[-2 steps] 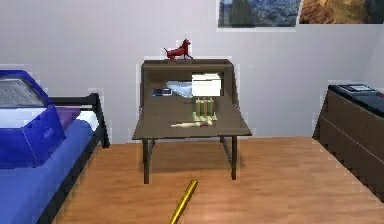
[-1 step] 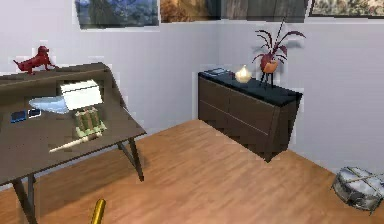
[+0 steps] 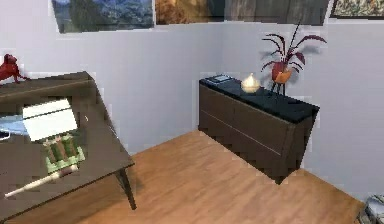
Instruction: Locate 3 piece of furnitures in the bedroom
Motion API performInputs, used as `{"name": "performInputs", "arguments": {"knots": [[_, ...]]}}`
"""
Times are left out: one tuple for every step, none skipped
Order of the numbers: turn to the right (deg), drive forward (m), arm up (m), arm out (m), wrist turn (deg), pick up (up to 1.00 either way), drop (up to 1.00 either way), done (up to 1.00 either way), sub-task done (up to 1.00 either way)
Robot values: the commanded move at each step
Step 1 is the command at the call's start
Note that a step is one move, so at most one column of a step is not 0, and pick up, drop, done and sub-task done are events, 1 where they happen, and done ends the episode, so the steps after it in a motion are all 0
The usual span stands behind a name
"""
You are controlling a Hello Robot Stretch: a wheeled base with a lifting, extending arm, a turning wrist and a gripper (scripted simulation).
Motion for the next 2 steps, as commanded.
{"name": "performInputs", "arguments": {"knots": [[-36.0, 0.00, 0.00, 0.00, 0.0, 0.00, 0.00, 0.00, 0.00], [0.0, 0.00, 0.00, 0.00, 0.0, 0.00, 0.00, 1.00, 0.00]]}}
